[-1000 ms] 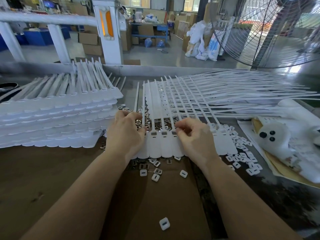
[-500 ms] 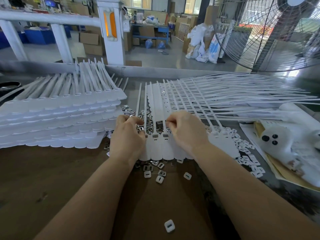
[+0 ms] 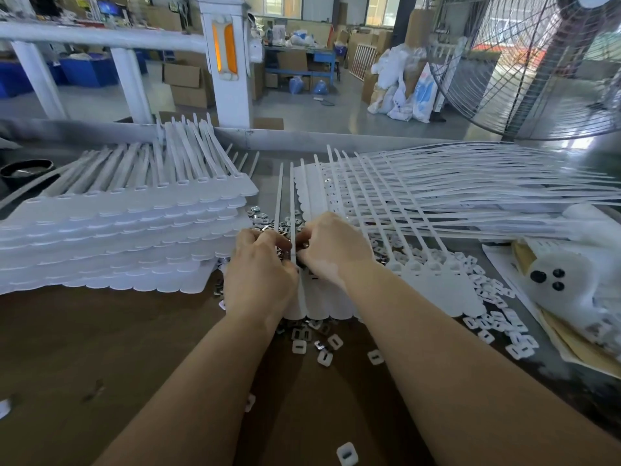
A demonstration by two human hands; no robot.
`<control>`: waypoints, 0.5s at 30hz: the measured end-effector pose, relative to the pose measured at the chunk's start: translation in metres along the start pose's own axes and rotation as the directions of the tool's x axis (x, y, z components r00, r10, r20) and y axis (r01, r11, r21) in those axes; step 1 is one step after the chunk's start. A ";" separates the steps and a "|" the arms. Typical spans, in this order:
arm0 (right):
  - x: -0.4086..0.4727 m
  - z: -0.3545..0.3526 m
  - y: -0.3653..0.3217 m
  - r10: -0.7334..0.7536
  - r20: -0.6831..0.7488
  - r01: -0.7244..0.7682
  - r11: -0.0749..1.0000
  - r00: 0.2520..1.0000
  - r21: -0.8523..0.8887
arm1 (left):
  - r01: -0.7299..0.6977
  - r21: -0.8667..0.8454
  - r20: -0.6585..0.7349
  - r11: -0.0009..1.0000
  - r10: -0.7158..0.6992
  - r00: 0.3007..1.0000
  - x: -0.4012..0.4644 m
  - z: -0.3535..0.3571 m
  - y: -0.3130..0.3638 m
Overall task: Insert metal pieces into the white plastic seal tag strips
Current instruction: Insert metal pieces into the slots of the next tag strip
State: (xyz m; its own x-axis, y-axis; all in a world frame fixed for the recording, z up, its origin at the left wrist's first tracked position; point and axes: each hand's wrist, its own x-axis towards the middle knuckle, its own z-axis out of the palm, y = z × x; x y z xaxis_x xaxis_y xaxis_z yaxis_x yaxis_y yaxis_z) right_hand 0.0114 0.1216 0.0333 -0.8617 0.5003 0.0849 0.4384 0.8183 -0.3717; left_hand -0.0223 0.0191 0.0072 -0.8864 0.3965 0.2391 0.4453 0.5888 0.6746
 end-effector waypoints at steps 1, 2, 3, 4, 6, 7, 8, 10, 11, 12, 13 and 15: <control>0.001 0.000 0.000 0.008 -0.005 -0.008 1.000 1.000 0.006 | 0.000 0.001 0.003 1.000 0.000 1.000 0.000 0.000 0.001; 0.001 0.001 0.001 0.013 -0.019 -0.013 1.000 1.000 0.011 | 0.001 0.004 0.005 1.000 -0.001 1.000 0.000 0.000 0.001; 0.001 0.002 0.001 0.018 -0.038 -0.018 1.000 0.999 0.014 | 0.003 0.005 0.007 1.000 -0.003 1.000 0.000 0.000 0.001; 0.000 0.003 0.001 0.024 -0.056 -0.023 1.000 0.998 0.018 | 0.004 0.007 0.009 1.000 -0.004 1.000 0.000 0.000 0.001; 0.000 0.005 0.002 0.042 -0.076 -0.039 0.998 0.996 0.044 | 0.005 0.007 0.011 1.000 -0.005 1.000 0.000 0.000 0.001; 0.000 0.005 0.001 0.053 -0.078 -0.048 0.997 0.996 0.064 | 0.004 0.006 0.010 1.000 -0.004 1.000 -0.001 0.000 0.001; 0.000 0.006 0.001 0.062 -0.077 -0.056 0.995 0.995 0.082 | 0.004 0.006 0.009 1.000 -0.004 1.000 -0.001 0.000 0.001; 0.001 0.006 0.002 0.073 -0.078 -0.063 0.990 0.994 0.124 | 0.002 0.007 0.008 1.000 -0.002 1.000 -0.001 -0.001 0.000; 0.000 0.005 0.003 0.077 -0.083 -0.062 0.984 0.994 0.169 | 0.001 0.008 0.008 1.000 -0.001 1.000 -0.001 -0.001 0.000; -0.001 0.004 0.003 0.081 -0.092 -0.058 0.972 0.992 0.230 | 0.002 0.010 0.008 1.000 -0.002 1.000 -0.001 -0.001 0.000; -0.002 0.003 0.004 0.087 -0.110 -0.051 0.955 0.990 0.291 | 0.003 0.012 0.009 1.000 -0.003 1.000 -0.001 -0.001 0.000; -0.005 -0.001 0.008 0.094 -0.165 -0.026 0.926 0.982 0.376 | 0.005 0.016 0.009 1.000 -0.005 1.000 0.000 -0.001 0.001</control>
State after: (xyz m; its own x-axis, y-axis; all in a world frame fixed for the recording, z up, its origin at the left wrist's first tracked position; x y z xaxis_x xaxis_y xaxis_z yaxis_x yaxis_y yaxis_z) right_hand 0.0197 0.1259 0.0313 -0.7626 0.6149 0.2007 0.3323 0.6386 -0.6941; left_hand -0.0218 0.0191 0.0080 -0.8875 0.3999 0.2289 0.4426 0.6017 0.6649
